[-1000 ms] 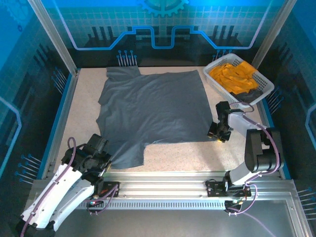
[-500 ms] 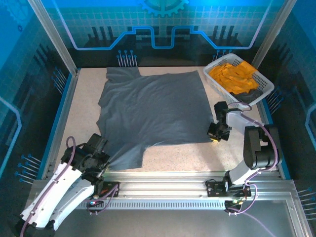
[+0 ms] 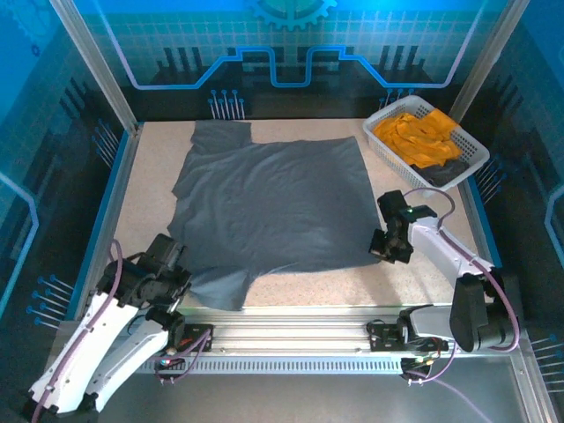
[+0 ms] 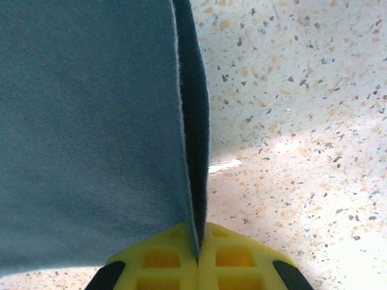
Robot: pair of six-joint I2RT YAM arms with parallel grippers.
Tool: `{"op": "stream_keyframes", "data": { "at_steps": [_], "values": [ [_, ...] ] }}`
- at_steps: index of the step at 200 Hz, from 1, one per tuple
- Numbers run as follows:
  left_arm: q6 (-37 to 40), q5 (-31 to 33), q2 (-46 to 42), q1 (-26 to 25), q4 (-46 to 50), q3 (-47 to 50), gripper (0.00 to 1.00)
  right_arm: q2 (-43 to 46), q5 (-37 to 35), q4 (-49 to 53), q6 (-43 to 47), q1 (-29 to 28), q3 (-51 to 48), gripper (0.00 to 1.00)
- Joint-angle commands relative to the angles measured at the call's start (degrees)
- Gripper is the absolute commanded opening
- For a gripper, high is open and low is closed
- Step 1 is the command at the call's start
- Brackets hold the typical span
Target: Fold and stack the t-shirts
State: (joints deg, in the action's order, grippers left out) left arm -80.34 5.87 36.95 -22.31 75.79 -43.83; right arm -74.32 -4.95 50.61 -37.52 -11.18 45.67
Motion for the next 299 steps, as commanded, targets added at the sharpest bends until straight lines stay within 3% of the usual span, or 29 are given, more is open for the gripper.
{"op": "stream_keyframes", "data": {
  "at_steps": [1, 37, 98, 188, 299],
  "values": [
    [5.17, 2.47, 6.64, 0.16, -12.01, -3.58, 0.00, -1.68, 3.08, 2.04, -0.23, 1.03, 4.37, 0.00],
    [10.45, -1.06, 17.77, 8.25, -25.18, -9.19, 0.00, -9.27, 7.98, 2.96, 0.68, 3.46, 14.21, 0.00],
    [19.63, -8.25, 30.55, 19.20, -34.45, -19.21, 0.00, -19.50, 7.94, 3.97, 0.17, 5.33, 28.46, 0.00],
    [24.18, -11.59, 41.29, 22.92, -43.29, -25.60, 0.00, -31.01, 6.20, 4.26, -1.98, 6.32, 38.22, 0.00],
    [26.84, -10.84, 46.90, 25.86, -42.96, -27.33, 0.00, -36.14, 4.43, 3.99, -4.27, 7.40, 41.41, 0.00]
  ]
}}
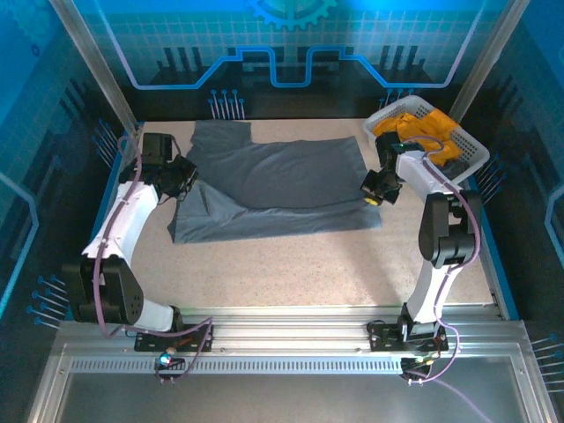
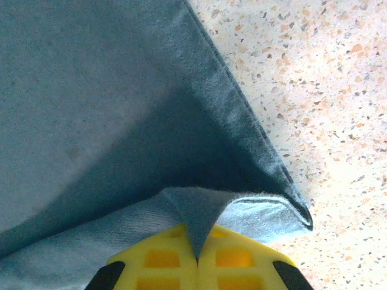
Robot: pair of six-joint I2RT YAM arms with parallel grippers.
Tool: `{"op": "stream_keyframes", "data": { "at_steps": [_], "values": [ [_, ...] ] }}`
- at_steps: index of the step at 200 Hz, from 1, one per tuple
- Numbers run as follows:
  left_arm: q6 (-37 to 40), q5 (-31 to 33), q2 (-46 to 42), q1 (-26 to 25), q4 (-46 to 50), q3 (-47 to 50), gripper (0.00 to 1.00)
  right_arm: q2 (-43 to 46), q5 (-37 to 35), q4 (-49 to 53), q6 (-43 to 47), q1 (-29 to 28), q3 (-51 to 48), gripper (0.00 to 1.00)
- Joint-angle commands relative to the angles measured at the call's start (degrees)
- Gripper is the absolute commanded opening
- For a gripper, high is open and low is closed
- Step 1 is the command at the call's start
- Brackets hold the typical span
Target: Fold and stack the t-shirts
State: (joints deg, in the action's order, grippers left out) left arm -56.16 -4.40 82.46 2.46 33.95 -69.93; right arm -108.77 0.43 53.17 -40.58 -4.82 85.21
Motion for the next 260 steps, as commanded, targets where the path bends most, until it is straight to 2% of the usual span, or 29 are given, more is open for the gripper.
{"op": "stream_keyframes", "data": {
  "at_steps": [1, 201, 206, 215, 218, 227, 240, 248, 260],
  "values": [
    [2.65, -0.59, 1.44, 1.12, -1.10, -1.20, 0.00, -1.74, -0.91, 1.38, -1.23, 1.04, 1.84, 0.00],
    [4.80, -1.75, 13.25, 5.23, -6.95, -4.50, 0.00, -12.52, -1.83, 2.43, -1.96, 1.48, 11.54, 0.00],
    [5.00, -1.75, 13.78, 5.27, -6.92, -4.85, 0.00, -12.88, -1.95, 2.82, -1.82, 1.56, 12.06, 0.04],
    [5.33, -2.15, 14.73, 5.49, -6.95, -5.36, 0.00, -13.22, -2.22, 3.40, -1.55, 1.54, 12.73, 0.19],
    [5.59, -2.56, 15.01, 5.53, -7.05, -5.60, 0.04, -13.18, -2.27, 3.43, -1.46, 1.53, 12.91, 0.25],
    [6.35, -3.62, 15.57, 5.71, -6.97, -6.21, 0.29, -12.62, -2.55, 3.35, -1.03, 1.43, 12.99, 0.40],
    [7.48, -3.26, 15.05, 5.71, -5.47, -6.77, 0.60, -10.75, -2.86, 3.00, 0.23, 1.34, 12.65, 0.51],
    [8.10, -2.41, 13.86, 5.71, -4.26, -6.42, 0.64, -9.23, -3.38, 3.04, 0.95, 1.23, 12.14, 0.55],
    [8.80, -1.33, 10.76, 5.80, -2.35, -4.56, 0.65, -6.33, -3.50, 2.72, 1.70, 1.22, 9.98, 0.58]
  ]
}}
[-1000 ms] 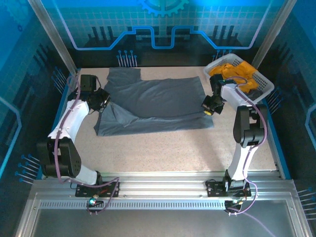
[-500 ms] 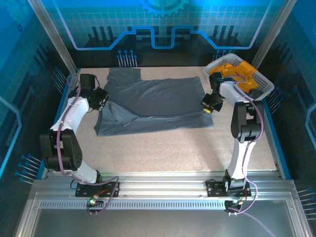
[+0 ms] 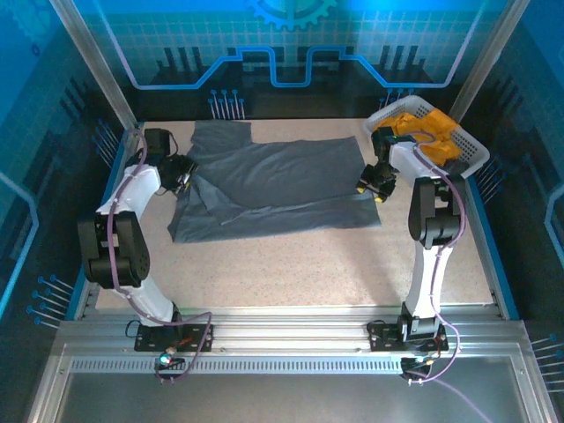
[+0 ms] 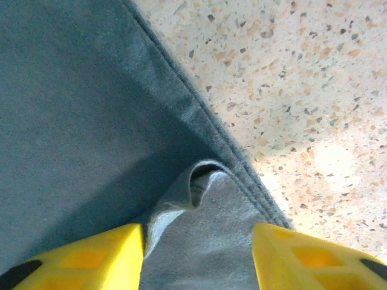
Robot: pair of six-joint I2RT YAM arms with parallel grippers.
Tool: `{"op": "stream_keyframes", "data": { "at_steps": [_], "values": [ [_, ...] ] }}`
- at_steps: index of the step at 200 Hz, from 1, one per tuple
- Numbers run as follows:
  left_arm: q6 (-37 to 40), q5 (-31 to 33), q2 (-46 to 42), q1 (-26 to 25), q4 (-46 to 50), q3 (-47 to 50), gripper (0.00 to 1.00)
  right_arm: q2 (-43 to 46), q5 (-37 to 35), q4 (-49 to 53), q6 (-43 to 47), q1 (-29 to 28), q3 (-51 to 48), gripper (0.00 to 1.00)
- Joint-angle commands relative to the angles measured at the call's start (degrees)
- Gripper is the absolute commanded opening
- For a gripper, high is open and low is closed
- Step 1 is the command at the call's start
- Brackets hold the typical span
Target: Fold and stack the t-shirts
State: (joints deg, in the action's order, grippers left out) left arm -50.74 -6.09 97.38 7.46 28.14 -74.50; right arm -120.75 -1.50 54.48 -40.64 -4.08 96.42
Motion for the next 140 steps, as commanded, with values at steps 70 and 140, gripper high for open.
{"op": "stream_keyframes", "data": {
  "at_steps": [70, 140],
  "values": [
    [-8.00, -3.46, -18.26, 0.80, 0.52, 26.04, 0.26, 17.65, 1.63, -8.30, 3.32, 0.32, -22.75, 0.44],
    [-12.61, 0.84, -3.57, 0.80, -2.01, 23.22, 0.19, 5.77, 1.14, -6.50, 5.48, -1.04, -15.67, 0.31]
  ]
}}
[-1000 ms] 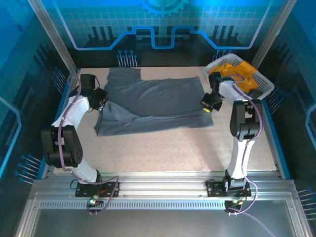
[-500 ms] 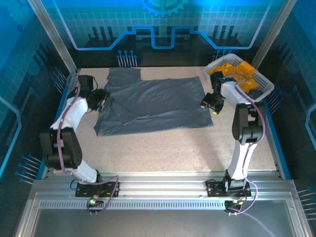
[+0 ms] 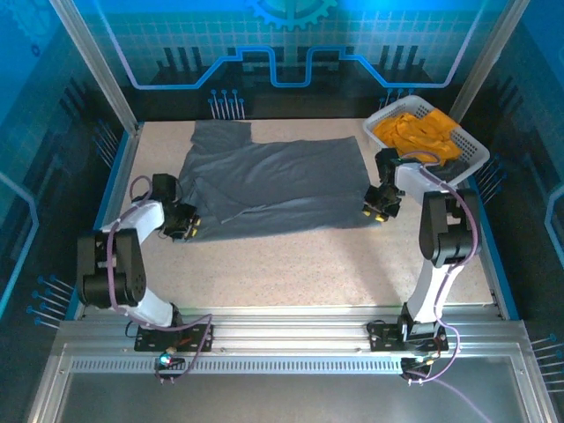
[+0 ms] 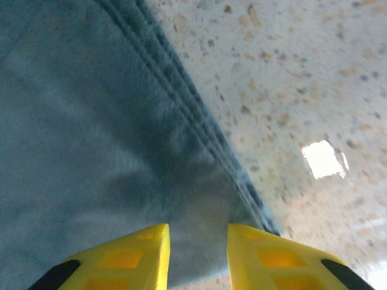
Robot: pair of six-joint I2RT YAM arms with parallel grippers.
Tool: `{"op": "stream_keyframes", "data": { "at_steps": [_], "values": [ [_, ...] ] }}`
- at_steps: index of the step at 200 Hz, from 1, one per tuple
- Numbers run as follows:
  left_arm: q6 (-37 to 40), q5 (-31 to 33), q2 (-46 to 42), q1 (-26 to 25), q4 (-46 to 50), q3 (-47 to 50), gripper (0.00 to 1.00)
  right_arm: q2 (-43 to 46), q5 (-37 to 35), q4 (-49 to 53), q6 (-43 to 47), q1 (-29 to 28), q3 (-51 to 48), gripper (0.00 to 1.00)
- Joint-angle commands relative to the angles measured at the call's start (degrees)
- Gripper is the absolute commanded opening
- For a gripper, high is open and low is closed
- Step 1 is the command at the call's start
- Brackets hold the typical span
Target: Fold and stack the t-shirts
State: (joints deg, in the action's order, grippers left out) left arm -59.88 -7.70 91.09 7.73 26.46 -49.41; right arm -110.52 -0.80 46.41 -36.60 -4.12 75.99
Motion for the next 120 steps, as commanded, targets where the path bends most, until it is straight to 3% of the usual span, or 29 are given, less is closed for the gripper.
{"op": "stream_keyframes", "data": {
  "at_steps": [1, 37, 90, 120],
  "values": [
    [-3.57, 2.57, 2.75, 0.54, -0.21, -1.85, 0.18, -4.82, 0.23, 1.88, 1.49, -1.09, 5.02, 0.31],
    [-6.08, 5.51, 0.15, 0.54, 4.86, 2.72, 0.17, -6.10, -3.22, 6.68, 0.65, -3.06, 5.21, 0.31],
    [-5.12, 6.16, -10.75, 2.26, 9.99, 13.18, 0.17, 2.43, -5.86, 8.16, -1.73, -4.80, -8.11, 0.33],
    [-2.28, 7.41, -19.15, 5.94, 14.13, 17.89, 0.17, 11.05, -3.82, 7.84, -4.85, -6.08, -16.95, 0.35]
  ]
}}
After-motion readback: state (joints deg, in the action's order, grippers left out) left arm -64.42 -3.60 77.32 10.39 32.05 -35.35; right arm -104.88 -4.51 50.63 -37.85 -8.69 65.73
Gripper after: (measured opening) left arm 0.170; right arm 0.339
